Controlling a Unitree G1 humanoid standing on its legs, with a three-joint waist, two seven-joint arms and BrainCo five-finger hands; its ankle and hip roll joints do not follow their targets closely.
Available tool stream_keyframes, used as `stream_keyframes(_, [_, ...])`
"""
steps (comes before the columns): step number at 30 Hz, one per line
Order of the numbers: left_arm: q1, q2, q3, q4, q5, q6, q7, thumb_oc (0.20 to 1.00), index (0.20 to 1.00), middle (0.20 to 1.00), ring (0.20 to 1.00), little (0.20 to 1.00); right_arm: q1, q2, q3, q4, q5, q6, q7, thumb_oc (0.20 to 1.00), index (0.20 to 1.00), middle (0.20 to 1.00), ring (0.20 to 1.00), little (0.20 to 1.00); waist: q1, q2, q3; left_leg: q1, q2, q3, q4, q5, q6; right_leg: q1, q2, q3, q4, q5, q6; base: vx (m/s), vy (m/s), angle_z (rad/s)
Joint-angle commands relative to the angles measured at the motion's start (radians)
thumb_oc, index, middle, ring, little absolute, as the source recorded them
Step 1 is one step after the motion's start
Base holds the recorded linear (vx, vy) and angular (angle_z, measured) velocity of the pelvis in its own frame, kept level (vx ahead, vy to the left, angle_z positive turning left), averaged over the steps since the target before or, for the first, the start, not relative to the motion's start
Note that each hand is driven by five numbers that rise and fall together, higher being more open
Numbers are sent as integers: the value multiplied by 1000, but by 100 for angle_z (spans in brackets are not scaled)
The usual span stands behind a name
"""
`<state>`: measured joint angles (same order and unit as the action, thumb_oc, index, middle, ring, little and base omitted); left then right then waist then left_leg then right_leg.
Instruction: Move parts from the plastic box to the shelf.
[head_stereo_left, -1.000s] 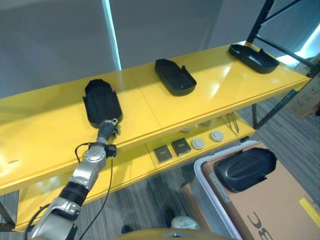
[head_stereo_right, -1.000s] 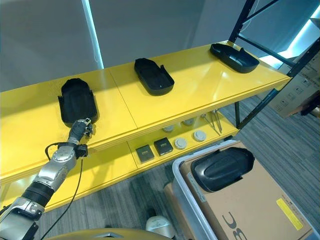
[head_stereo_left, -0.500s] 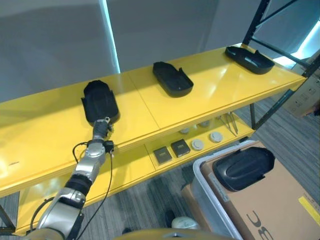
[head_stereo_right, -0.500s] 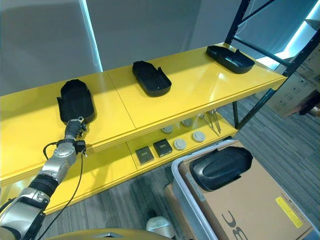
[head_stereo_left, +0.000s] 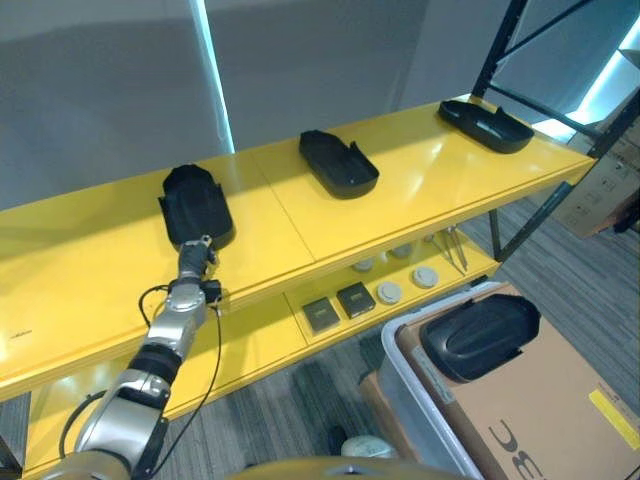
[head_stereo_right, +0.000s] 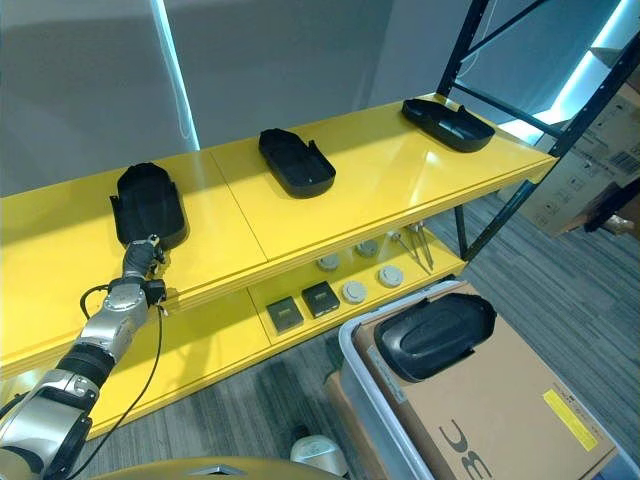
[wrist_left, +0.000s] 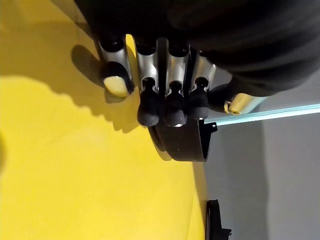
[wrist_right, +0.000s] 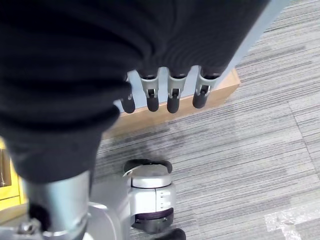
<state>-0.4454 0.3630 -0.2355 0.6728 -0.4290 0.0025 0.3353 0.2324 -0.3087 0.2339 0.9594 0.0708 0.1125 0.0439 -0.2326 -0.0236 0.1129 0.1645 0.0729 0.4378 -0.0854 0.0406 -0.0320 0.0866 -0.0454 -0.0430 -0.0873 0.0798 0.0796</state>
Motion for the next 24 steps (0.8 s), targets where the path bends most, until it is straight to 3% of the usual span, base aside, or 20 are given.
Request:
stream_keyframes(1, [-56, 4, 24, 102, 5, 6, 1, 200, 200, 200, 200, 200, -6, -39, 48, 28, -23, -5, 6, 1000, 1000, 1000, 1000, 1000, -13, 0, 11, 10, 63, -66, 18, -20, -8, -16, -30, 9, 48, -13, 78, 0, 0, 0])
stream_keyframes(5, [-58, -4, 14, 86, -19, -49, -37, 200, 200, 200, 200, 200, -9, -37, 46, 44, -22, -18, -3, 1000, 1000, 1000, 1000, 1000, -9, -3, 13, 7, 61, -68, 29, -28, -5, -17, -34, 12, 48, -13, 80, -15, 33, 0])
stream_keyframes(9, [-10, -4, -17, -77, -9, -95, -109, 200, 200, 200, 200, 200, -16, -31, 24, 46, -16, -25, -8, 1000, 1000, 1000, 1000, 1000, 10, -5, 23, 2, 52, -73, 41, -40, 0, -18, -45, 10, 41, -5, 85, -72, 106, -1])
stream_keyframes(10, [58, 7, -20, -260, -36, -80, -163, 200, 200, 200, 200, 200, -19, -27, 1, 40, -13, -21, -14, 1000, 1000, 1000, 1000, 1000, 30, -4, 29, -4, 41, -84, 50, -48, 6, -17, -57, 6, 38, 1, 89, -96, 177, -1])
stream_keyframes(12, [108, 21, -20, -385, -38, -59, -242, 200, 200, 200, 200, 200, -22, -23, -18, 36, -8, -18, -18, 1000, 1000, 1000, 1000, 1000, 46, -2, 35, -8, 30, -96, 57, -55, 12, -18, -69, 3, 41, 7, 95, -103, 190, -1])
stream_keyframes(13, [136, 29, -24, -457, -50, -41, -269, 460, 460, 460, 460, 460, -24, -20, -27, 31, -8, -13, -21, 1000, 1000, 1000, 1000, 1000, 53, -1, 38, -11, 23, -104, 60, -58, 16, -20, -75, 2, 44, 10, 99, -106, 197, -2])
stream_keyframes(14, [169, 35, -26, -529, -64, -25, -300, 1000, 1000, 1000, 1000, 1000, -24, -17, -37, 20, -8, -4, -26, 1000, 1000, 1000, 1000, 1000, 61, 0, 43, -14, 13, -114, 63, -62, 21, -23, -84, 0, 49, 14, 104, -102, 192, 1])
stream_keyframes(19, [255, 79, -44, -750, -143, 55, -504, 1000, 1000, 1000, 1000, 1000, -20, -1, -70, 23, 6, -12, -55, 1000, 1000, 1000, 1000, 1000, 87, 10, 53, -22, -41, -144, 57, -71, 50, -59, -125, -5, 66, 56, 138, -92, 177, 3])
stream_keyframes(21, [295, 102, -61, -843, -188, 76, -618, 1000, 1000, 1000, 1000, 1000, -32, 8, -92, 42, 23, -24, -73, 1000, 1000, 1000, 1000, 1000, 97, 20, 62, -13, -64, -143, 42, -75, 57, -103, -154, -48, 98, 89, 161, -114, 191, 1])
stream_keyframes(22, [299, 105, -60, -851, -194, 78, -620, 1000, 1000, 1000, 1000, 1000, -33, 8, -93, 42, 24, -23, -74, 1000, 1000, 1000, 1000, 1000, 99, 20, 60, -17, -65, -137, 41, -72, 57, -110, -156, -54, 102, 92, 161, -126, 138, -13])
stream_keyframes(24, [335, 125, -41, -889, -244, 95, -616, 1000, 1000, 1000, 1000, 1000, -41, 13, -89, 34, 29, -5, -87, 1000, 1000, 1000, 1000, 1000, 120, 25, 63, -11, -70, -65, 38, -73, 60, -125, -169, -176, 168, 84, 161, -151, 128, -28])
